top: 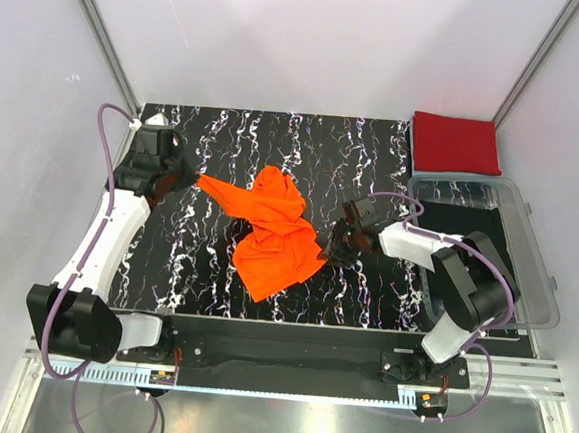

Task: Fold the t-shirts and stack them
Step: Flatten the tshirt out

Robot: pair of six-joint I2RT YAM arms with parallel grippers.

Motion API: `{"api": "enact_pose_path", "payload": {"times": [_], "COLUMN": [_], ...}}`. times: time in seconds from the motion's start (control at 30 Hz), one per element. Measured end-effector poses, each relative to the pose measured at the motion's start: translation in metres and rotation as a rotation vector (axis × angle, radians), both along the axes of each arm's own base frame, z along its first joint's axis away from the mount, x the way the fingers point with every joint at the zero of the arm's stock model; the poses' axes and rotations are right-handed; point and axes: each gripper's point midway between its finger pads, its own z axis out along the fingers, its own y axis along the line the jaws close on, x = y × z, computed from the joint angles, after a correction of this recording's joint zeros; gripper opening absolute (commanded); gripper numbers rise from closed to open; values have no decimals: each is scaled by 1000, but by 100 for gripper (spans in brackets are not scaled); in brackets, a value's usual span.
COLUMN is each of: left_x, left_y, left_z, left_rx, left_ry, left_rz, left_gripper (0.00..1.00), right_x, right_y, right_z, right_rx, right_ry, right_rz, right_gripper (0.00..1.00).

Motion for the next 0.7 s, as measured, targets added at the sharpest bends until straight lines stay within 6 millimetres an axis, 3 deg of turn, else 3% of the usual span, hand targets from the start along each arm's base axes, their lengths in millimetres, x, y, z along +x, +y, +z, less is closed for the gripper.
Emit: {"api": "enact_pose_path", "payload": {"times": [0.07,0.1,0.27,0.37,0.47,0.53,0.6,0.67,0.7], "left_x": [0,0,-1,-3,3,20,38,43,40], "left_y": [-1,-1,2,6,9,11,15,21,23], "left_z": [-1,-1,-1,5,36,84,144,196,217], "left_rx": [-2,-3,2,1,-8,-24,-51,-75,-87], "left_ry": [3,3,2,1,-41,-130,-266,-384,-433], "left_rz": [-3,-4,-8,4,25,43,64,82,87], "left_gripper": [0,0,0,0,0,0,0,0,0], "right_x": [0,0,5,15,56,103,147,166,167], "right_y": [-1,-2,-12,-30,-53,-74,-99,-115,-117], "right_z": [-4,-5,-4,15,79,146,224,296,321], "right_rx": [-6,-8,-68,-127,-115,-66,-22,5,16], "right_ry": [-3,-1,-41,-88,-217,-360,-538,-692,-747], "right_rz": [-3,-7,-8,-19,-95,-190,-276,-318,-320], "right_gripper": [16,0,0,0,0,0,0,0,0]}}
